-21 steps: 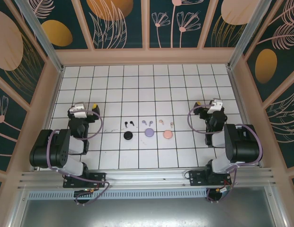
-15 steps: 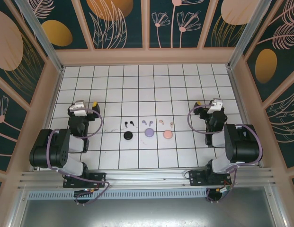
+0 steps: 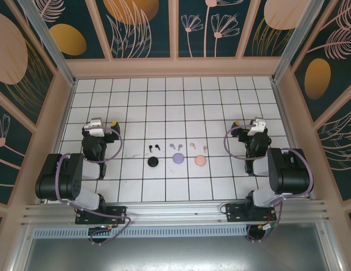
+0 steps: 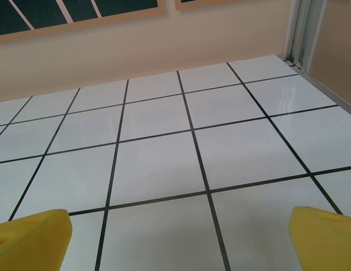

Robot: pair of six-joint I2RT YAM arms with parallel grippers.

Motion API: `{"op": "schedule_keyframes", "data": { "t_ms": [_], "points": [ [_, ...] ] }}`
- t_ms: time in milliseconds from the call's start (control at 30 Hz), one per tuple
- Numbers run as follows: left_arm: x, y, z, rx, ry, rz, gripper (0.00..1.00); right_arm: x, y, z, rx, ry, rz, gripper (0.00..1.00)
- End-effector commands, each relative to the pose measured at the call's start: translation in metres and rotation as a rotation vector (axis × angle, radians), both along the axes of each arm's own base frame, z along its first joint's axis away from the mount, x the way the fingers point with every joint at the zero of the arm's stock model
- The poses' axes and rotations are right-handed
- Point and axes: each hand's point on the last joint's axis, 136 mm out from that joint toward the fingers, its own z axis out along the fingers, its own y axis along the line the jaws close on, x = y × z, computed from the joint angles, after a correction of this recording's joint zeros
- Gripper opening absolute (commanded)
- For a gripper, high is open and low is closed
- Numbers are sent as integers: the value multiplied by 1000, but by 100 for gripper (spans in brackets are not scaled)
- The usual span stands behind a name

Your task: Insert wireless bluetooth earbuds into charging case

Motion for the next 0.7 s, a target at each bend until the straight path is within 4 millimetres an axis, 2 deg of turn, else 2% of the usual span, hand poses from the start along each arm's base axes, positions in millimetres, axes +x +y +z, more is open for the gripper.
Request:
{"op": "schedule_keyframes", "data": {
  "t_ms": [0,433,667],
  "points": [
    [5,5,5,-5,-10,24,99,6,1,12,-14,-44,19,99],
    [4,5,6,-4,-16,22,97,5,0,12,-11,-45,22,99],
    [20,0,19,5,51,-10,95,8,-2,29,-8,-22,-1,98]
  ]
}}
